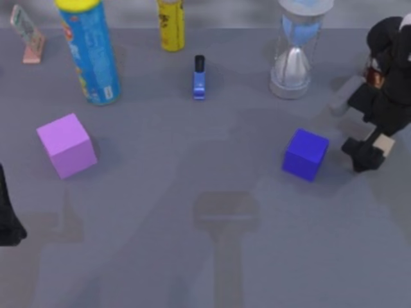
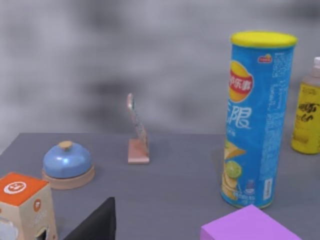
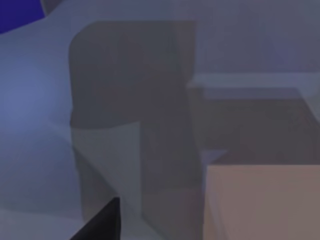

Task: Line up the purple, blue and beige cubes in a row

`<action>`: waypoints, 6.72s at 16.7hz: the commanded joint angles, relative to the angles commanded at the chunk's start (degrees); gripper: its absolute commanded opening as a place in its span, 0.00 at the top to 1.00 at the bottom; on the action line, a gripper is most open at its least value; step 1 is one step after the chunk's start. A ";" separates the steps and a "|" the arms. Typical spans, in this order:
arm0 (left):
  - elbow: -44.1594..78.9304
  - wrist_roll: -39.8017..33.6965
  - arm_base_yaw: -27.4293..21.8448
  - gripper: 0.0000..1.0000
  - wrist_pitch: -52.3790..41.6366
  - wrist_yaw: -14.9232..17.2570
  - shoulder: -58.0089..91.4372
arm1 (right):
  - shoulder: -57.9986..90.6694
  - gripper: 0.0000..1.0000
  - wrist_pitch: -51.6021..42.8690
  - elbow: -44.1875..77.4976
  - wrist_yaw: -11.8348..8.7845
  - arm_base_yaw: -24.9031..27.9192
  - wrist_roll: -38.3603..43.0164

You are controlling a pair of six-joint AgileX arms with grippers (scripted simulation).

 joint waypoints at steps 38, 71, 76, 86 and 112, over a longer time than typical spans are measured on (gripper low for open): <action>0.00 0.00 0.00 0.00 0.00 0.00 0.00 | -8.10 1.00 -14.61 7.39 -0.90 4.02 -1.41; 0.00 0.00 0.00 0.00 0.00 0.00 0.00 | -12.88 0.62 0.30 -12.63 -1.26 26.96 -13.70; 0.00 0.00 0.00 0.00 0.00 0.00 0.00 | -12.88 0.25 0.30 -12.63 -1.26 26.96 -13.70; 0.00 0.00 0.00 0.00 0.00 0.00 0.00 | -12.88 0.00 0.30 -12.63 -1.26 26.96 -13.70; 0.00 0.00 0.00 0.00 0.00 0.00 0.00 | -3.20 0.00 -20.69 17.65 -0.09 15.98 2.72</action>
